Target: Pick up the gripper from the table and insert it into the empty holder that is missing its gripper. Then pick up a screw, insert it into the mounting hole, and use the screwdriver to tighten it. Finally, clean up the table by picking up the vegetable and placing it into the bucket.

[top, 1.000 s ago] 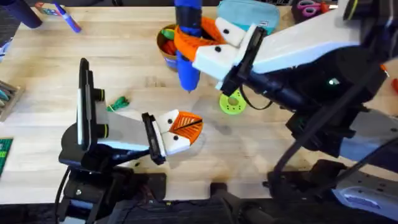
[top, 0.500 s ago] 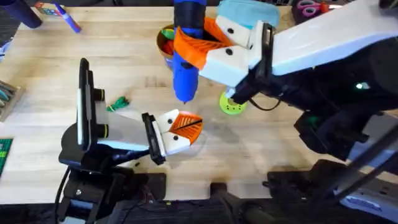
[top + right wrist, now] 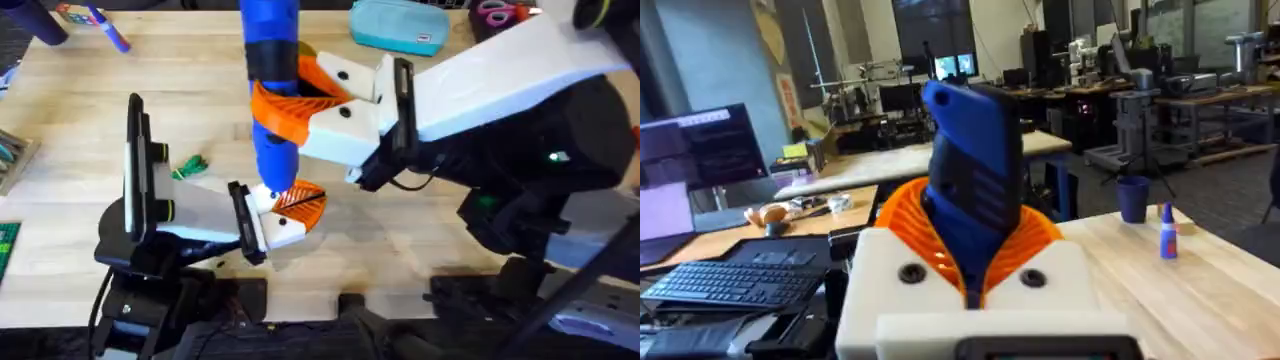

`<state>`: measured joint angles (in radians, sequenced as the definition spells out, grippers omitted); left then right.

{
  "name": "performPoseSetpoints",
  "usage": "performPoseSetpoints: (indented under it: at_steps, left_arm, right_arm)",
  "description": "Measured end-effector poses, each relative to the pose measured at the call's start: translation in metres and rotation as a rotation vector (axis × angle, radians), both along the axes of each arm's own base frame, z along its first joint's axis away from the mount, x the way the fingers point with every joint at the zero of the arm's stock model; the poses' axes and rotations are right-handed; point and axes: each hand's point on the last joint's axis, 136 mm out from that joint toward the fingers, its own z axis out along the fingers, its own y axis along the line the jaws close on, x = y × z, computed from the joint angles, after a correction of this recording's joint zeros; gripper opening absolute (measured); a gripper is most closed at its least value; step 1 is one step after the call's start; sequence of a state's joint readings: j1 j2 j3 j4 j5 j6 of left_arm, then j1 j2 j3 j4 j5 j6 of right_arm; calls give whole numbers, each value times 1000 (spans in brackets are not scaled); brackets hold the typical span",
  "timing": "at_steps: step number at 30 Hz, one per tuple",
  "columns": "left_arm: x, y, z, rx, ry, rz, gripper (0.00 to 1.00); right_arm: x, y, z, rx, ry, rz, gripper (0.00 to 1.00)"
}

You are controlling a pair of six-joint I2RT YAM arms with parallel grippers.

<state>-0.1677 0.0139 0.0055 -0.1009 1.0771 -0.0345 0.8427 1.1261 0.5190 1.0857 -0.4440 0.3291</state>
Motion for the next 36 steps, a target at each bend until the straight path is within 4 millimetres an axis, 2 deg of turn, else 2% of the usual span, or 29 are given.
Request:
performPoseSetpoints:
  at_steps: [22, 36]
  left_arm:
    - [0, 0, 0, 0, 0, 0, 13]
    - [0, 0, 0, 0, 0, 0, 13]
  right_arm:
    - [6, 9, -8, 1, 2, 3, 47]
    - [2, 11, -8, 3, 1, 13, 44]
